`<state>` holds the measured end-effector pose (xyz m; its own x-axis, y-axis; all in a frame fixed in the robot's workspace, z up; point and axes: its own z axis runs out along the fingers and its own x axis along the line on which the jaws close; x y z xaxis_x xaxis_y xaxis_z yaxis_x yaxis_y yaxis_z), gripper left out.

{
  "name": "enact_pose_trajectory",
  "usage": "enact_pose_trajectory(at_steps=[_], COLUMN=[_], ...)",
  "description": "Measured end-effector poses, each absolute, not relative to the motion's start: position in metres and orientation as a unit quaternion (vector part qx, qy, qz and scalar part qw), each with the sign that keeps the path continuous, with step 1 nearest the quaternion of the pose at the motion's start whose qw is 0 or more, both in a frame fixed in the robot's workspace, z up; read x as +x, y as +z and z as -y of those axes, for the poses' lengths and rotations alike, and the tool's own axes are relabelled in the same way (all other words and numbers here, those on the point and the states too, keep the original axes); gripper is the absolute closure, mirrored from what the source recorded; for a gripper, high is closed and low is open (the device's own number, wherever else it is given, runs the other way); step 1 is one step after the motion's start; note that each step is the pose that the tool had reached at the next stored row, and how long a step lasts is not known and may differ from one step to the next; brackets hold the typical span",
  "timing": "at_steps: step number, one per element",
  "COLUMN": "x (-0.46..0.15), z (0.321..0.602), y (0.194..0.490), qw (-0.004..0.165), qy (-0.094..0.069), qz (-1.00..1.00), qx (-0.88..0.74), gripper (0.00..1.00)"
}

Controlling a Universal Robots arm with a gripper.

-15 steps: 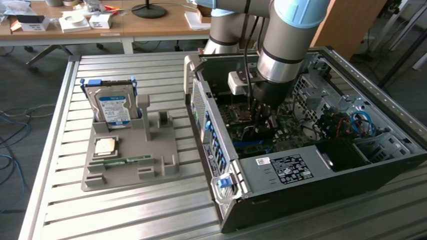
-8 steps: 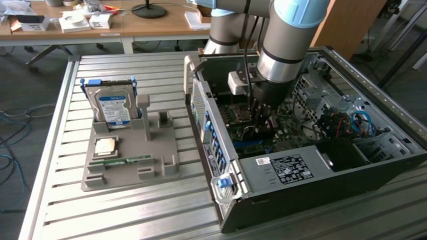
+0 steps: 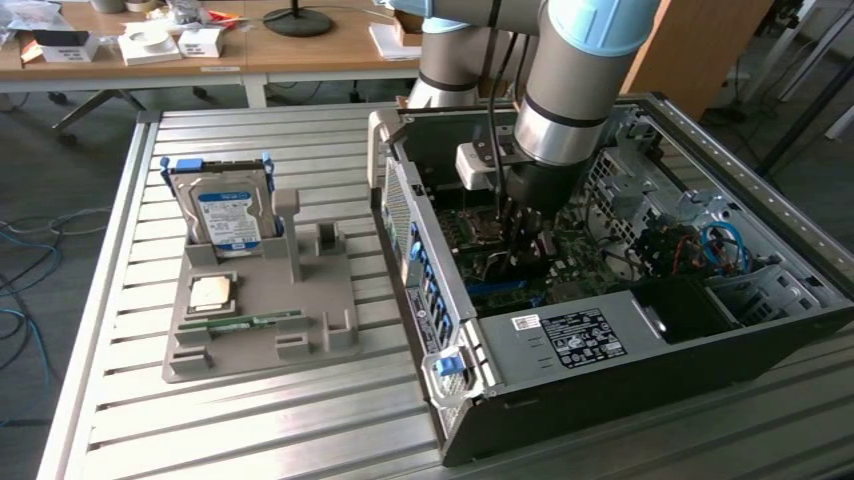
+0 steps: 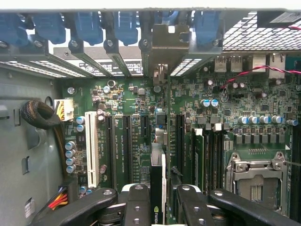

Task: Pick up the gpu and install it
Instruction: 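Insert the gpu into the slot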

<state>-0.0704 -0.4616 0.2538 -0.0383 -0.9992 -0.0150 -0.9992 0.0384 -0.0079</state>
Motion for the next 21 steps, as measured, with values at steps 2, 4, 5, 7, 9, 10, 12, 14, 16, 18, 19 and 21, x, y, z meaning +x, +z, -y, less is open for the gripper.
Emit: enact_pose_trajectory(at_steps=[2,4,5,7,9,10,12,14,16,18,19,21], x=[-0.0704,-0.0704,-0.0704,-0.0702,-0.0700,-0.0700,-0.0700,-0.0700,-0.0700,-0.0702,-0.0706,-0.0712], z=[0.4616,0.4616,0.4616,0.4617,0.4616,0.4616,0.4616,0.4616,0.4616,0.4616,0.4616,0.4616], y=[0.2538,0.2538,0.2538,0.2538,0.2538,0.2538,0.2538,0.2538,0.2538,0.2537,0.2538,0.2538], qw=[0.008,0.008,0.008,0.008,0.008,0.008,0.008,0.008,0.008,0.008,0.009,0.009], qy=[0.002,0.002,0.002,0.002,0.002,0.002,0.002,0.002,0.002,0.002,0.002,0.002], qz=[-0.720,-0.720,-0.720,-0.720,-0.720,-0.720,-0.719,-0.718,-0.718,-0.718,-0.718,-0.718], qx=[-0.694,-0.694,-0.694,-0.694,-0.694,-0.694,-0.695,-0.696,-0.696,-0.696,-0.696,-0.696], gripper=[0.74,0.74,0.74,0.74,0.74,0.74,0.74,0.74,0.74,0.74,0.74,0.74])
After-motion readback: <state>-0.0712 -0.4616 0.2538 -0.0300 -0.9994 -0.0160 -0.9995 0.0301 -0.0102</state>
